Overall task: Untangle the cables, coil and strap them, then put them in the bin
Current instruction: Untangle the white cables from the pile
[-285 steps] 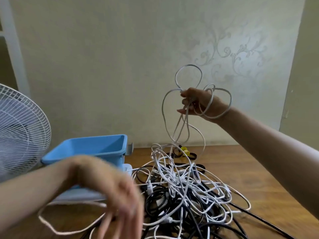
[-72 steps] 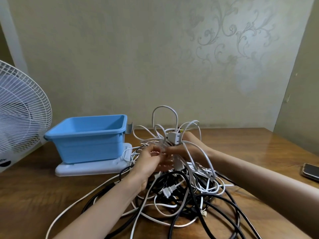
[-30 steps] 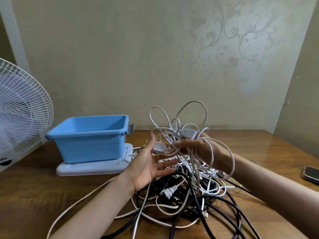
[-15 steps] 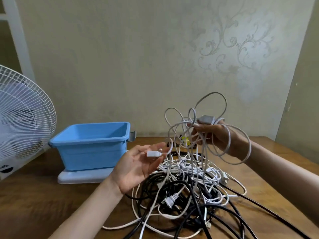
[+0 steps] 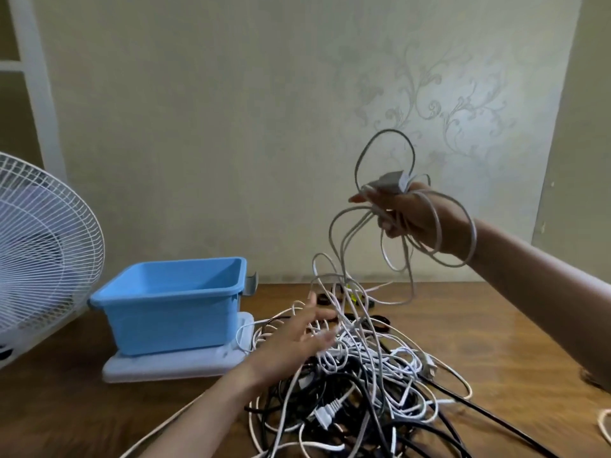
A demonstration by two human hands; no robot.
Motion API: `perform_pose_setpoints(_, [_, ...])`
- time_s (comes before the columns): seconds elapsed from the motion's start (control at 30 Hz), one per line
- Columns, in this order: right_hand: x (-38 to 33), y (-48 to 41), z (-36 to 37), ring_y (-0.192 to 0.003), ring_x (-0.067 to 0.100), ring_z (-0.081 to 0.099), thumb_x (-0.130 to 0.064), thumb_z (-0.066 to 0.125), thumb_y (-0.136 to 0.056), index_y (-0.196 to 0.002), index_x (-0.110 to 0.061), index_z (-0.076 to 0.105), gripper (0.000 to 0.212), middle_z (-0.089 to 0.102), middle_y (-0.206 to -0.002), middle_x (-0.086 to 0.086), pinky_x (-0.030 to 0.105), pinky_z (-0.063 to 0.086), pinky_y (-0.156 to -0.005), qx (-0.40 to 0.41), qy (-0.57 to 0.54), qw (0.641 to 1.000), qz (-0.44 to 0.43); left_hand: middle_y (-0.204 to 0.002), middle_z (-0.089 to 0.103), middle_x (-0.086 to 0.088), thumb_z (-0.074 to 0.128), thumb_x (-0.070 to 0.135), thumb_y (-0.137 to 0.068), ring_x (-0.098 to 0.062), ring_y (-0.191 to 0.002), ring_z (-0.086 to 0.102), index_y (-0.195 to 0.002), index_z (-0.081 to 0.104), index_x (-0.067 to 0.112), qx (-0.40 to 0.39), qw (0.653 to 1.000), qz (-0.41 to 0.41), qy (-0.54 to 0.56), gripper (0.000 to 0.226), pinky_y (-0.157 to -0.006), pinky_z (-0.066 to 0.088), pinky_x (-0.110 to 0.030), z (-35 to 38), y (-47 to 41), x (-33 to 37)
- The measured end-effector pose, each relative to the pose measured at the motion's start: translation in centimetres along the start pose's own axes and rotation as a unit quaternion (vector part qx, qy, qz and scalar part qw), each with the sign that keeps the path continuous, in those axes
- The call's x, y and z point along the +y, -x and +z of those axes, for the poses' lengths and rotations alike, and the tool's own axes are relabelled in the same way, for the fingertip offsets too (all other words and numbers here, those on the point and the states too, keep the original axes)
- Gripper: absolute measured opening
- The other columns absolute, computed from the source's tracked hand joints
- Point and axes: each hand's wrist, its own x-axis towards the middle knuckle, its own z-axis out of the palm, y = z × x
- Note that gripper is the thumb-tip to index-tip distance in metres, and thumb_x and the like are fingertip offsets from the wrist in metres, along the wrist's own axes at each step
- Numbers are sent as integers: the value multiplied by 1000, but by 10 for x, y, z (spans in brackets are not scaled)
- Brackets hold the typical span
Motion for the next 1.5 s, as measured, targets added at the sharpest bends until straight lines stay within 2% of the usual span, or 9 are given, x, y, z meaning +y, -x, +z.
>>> perform_pose_setpoints(0.13, [-11,-14,-14,-41,1,45,-40,85,-60,-89,-6,68,48,51,-51,-8,12,36,-38,-106,-67,992,17,-159,-12,0,47,42,-96,-23,-147,3,-151,13,28,42,974,-59,-216,66,-117,12,-38,4,-1,-1])
perform_pose_setpoints(0.23, [-17,-7,-22,-50,5,60,-54,93,-25,-92,-8,73,84,66,-70,0,11,45,-45,-72,7,997,-9,-142,48,-7,41,43,-98,-19,-123,52,-151,-9,23,101,946,-99,-292,76,-100,39,-33,-2,7,0])
perform_pose_setpoints(0.4, [-24,-11,-24,-42,3,36,-38,86,-58,-82,-7,70,44,41,-67,8,14,28,-38,70,-2,997,-32,-62,70,0,45,42,-97,-10,-50,60,-86,61,20,115,979,-49,-163,29,-67,50,-31,-19,25,38])
perform_pose_setpoints(0.53, [-32,-23,-18,-36,1,33,-12,58,-93,-86,-11,66,11,42,-52,-7,12,24,-36,68,20,997,41,-78,63,5,59,46,-83,-6,-67,56,-91,57,16,346,920,178,-45,31,-62,44,-18,-37,-2,79])
perform_pose_setpoints(0.7, [-54,-26,-10,-38,1,47,-1,47,-95,-91,-11,61,18,61,-55,-7,9,34,-39,47,-62,996,38,-94,66,4,67,26,-86,-5,-77,63,-103,57,16,89,982,159,-52,22,-71,50,-19,-50,-57,105])
perform_pose_setpoints(0.9, [-67,-18,-41,-38,0,49,-3,37,-100,-90,-16,56,25,63,-51,-6,7,34,-38,102,-103,989,3,-63,56,7,54,29,-95,2,-51,45,-81,67,14,96,941,122,-300,25,-57,33,-25,-64,-65,56])
perform_pose_setpoints(1.07, [-48,-9,-69,-36,0,49,-8,32,-102,-90,-19,52,25,58,-46,-7,8,36,-37,162,-153,975,4,-58,69,-2,34,19,-103,-6,-25,30,-75,54,12,49,985,-115,-120,36,-32,24,-16,-89,-47,10])
perform_pose_setpoints(1.3, [-30,-8,-80,-37,-1,48,-11,41,-98,-85,-22,55,22,58,-49,-9,7,35,-37,159,-198,967,32,-77,74,1,41,26,-102,-2,-38,47,-96,61,7,-75,963,-226,-124,29,-39,27,-13,-98,-34,1])
perform_pose_setpoints(1.5, [-30,-15,-65,-40,1,54,-10,46,-92,-74,-22,71,34,69,-62,-9,8,38,-37,89,-158,983,30,-105,66,-5,56,5,-92,-8,-91,60,-106,62,12,112,991,60,-46,17,-77,48,-17,-85,-56,34])
